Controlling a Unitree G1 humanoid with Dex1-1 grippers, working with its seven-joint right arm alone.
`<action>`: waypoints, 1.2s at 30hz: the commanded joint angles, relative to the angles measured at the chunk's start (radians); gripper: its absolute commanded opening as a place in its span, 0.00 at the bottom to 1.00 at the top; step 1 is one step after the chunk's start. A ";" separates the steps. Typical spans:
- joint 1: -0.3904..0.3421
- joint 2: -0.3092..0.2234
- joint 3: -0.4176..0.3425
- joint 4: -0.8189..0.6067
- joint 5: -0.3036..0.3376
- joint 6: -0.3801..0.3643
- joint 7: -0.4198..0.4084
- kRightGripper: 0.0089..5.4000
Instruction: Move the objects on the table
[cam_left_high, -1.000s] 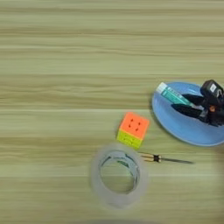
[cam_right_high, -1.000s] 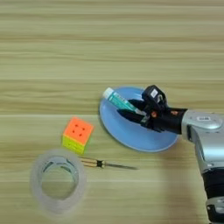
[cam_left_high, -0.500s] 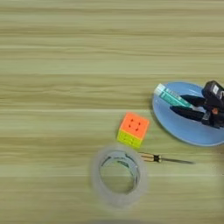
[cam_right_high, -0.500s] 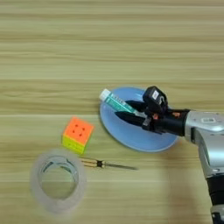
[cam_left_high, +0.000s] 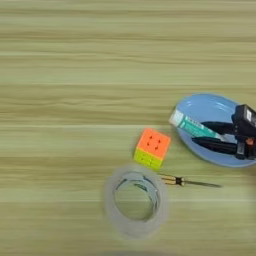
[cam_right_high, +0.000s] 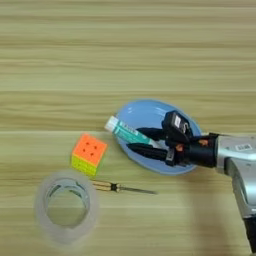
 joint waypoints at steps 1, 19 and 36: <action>-0.021 -0.061 -0.028 -0.058 0.022 -0.028 -0.004 0.31; 0.040 -0.097 -0.014 -0.088 0.017 -0.030 0.074 0.31; 0.075 -0.110 0.034 -0.091 -0.012 -0.033 0.078 0.31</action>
